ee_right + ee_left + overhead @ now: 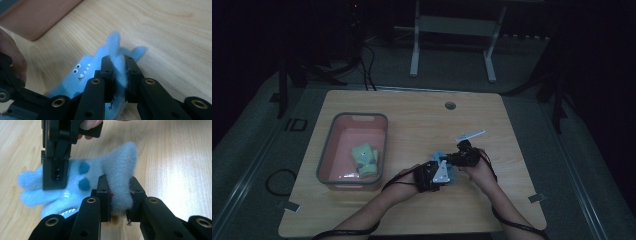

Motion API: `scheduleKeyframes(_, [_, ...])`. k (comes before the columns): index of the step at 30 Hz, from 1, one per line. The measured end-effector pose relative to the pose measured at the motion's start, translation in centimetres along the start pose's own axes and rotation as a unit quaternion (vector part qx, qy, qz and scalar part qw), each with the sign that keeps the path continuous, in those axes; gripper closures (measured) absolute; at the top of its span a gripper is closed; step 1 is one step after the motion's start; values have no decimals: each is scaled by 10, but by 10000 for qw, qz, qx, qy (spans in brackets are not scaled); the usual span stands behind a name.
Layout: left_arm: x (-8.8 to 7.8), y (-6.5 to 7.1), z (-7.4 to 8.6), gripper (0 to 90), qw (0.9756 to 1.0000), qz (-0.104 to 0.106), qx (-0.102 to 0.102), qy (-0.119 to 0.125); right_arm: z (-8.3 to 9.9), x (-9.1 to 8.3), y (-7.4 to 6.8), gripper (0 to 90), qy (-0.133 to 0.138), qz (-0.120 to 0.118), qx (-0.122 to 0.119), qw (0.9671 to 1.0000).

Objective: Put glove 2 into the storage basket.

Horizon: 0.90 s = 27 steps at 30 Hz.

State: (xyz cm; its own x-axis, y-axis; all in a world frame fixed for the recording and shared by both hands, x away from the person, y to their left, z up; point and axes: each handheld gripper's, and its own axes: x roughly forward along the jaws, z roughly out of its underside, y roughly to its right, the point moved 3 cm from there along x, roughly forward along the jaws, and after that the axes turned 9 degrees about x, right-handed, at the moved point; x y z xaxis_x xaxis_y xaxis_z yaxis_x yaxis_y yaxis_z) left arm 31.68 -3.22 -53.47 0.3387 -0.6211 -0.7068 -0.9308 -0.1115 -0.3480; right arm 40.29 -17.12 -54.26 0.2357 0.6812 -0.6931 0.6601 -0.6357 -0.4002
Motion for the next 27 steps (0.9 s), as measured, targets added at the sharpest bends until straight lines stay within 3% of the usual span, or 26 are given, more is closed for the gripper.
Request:
scheduleKeyframes(13, [-43,-11,-4,767,9996,-170,120,-190,-32,-8,-32,807,202,-196,-255,9993])
scheduleKeyframes(27, [-78,-22,4,766,9987,-342,92,-369,-64,-1,-62,809,244,-345,-452,9981])
